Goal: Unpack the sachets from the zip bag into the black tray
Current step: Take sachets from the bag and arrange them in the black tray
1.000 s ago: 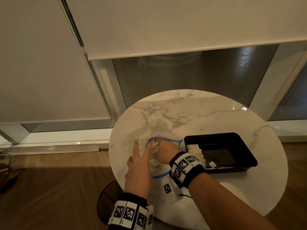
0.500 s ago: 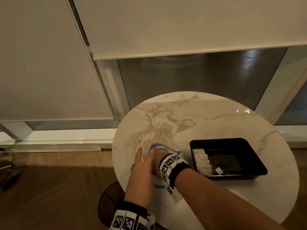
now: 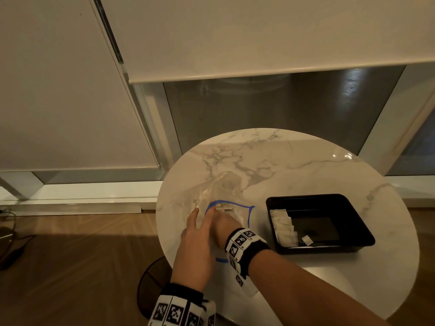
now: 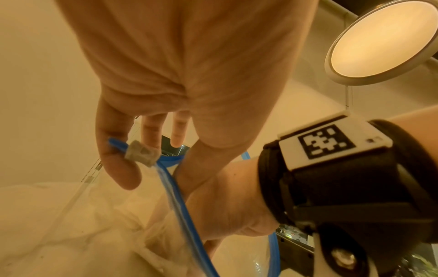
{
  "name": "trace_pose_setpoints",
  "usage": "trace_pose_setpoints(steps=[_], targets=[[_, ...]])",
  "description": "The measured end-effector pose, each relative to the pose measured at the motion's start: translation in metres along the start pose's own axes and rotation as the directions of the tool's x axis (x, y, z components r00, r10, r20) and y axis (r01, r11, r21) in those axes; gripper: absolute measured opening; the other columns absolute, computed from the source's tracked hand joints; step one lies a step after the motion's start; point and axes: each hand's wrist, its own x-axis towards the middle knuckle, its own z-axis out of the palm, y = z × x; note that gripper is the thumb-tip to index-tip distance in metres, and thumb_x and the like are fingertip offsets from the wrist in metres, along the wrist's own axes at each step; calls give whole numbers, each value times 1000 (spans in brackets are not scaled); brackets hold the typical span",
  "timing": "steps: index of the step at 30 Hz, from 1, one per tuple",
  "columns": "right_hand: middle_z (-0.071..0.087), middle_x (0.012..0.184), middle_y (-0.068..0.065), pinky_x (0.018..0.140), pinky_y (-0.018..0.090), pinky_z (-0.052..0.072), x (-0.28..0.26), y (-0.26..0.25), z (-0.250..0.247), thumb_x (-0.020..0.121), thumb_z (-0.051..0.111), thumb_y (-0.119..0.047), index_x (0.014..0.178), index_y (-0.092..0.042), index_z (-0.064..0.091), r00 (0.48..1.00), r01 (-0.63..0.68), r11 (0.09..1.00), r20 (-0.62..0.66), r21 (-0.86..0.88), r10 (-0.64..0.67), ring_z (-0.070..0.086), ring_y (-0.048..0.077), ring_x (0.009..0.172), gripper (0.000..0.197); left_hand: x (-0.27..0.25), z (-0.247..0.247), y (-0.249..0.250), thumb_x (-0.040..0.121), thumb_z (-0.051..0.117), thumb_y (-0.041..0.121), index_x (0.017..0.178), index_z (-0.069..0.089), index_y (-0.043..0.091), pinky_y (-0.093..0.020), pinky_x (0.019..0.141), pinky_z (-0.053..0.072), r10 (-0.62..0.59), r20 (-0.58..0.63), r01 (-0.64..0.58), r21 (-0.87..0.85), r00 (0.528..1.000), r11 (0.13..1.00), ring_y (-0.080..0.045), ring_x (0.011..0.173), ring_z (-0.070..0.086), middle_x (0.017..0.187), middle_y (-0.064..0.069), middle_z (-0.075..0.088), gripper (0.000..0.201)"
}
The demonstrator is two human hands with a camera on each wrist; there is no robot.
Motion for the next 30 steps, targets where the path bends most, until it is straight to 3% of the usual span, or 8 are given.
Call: trace_pose_setpoints(steps=[7, 12, 15, 19, 21, 23, 27, 30], targets=[[70, 100, 14, 87, 36, 54, -19, 11, 13, 93, 52, -10, 99, -3, 69, 963, 36, 949, -265, 314, 51, 67, 28, 96, 19, 2, 0, 0, 91, 57, 14, 149, 9, 55, -35, 109, 44, 18, 28, -16, -71, 999, 997, -20, 138, 39, 158, 9, 20, 86], [71, 105, 10, 83, 27, 50, -60, 24, 9, 86, 62, -9, 97, -9, 74, 917, 64, 800, -352, 597, 189, 64, 24, 100, 17, 4, 0, 1, 80, 68, 7, 157, 13, 39, -17, 108, 28, 21, 93, -1, -205, 995, 979, -12, 136, 41, 147, 6, 38, 100], [73, 94, 3, 76, 24, 52, -80, 31, 14, 82, 65, -10, 93, -15, 75, 887, 100, 680, -375, 726, 270, 66, 17, 89, 15, 6, 6, -8, 83, 68, 5, 159, 15, 31, -19, 112, 27, 25, 62, -13, -192, 998, 981, -14, 138, 41, 149, 2, 39, 96], [66, 65, -5, 54, 21, 49, -105, 48, 21, 87, 61, -3, 84, -14, 75, 867, 201, 401, -353, 894, 353, 59, 2, 55, 18, 6, 11, -11, 89, 58, 7, 155, 13, 40, -48, 113, 39, -46, 50, 46, 5, 998, 999, -24, 139, 39, 153, 2, 33, 86], [67, 71, 5, 51, 20, 50, -117, 56, 24, 90, 61, -1, 86, -10, 74, 874, 231, 225, -303, 947, 381, 60, 4, 56, 16, 3, 10, -7, 90, 55, 10, 154, 14, 40, -61, 115, 31, -117, 60, 100, 234, 991, 967, -26, 146, 25, 160, 4, 22, 81], [68, 81, 8, 53, 23, 52, -127, 62, 29, 92, 58, 3, 89, -7, 72, 892, 256, 8, -240, 967, 383, 63, 10, 65, 17, 2, 5, 2, 87, 59, 13, 150, 33, 36, -59, 119, 23, -69, -25, 73, 323, 997, 943, -26, 147, 21, 159, 4, 25, 72], [66, 77, 8, 53, 27, 49, -140, 69, 40, 95, 48, 10, 89, -7, 67, 943, 253, -400, -133, 881, 304, 61, 16, 63, 26, 4, 3, 27, 85, 66, 7, 110, 69, 27, -39, 100, 50, 61, -321, -97, -97, 945, 991, -9, 114, 53, 122, 7, 61, 32], [67, 80, 9, 52, 24, 50, -140, 70, 44, 94, 45, 12, 95, -7, 64, 957, 247, -522, -122, 817, 261, 62, 15, 63, 27, 3, 7, 50, 96, 64, 23, 109, 68, 31, -41, 93, 57, -171, -17, 124, -619, 985, 776, -3, 102, 64, 113, 8, 68, 16]])
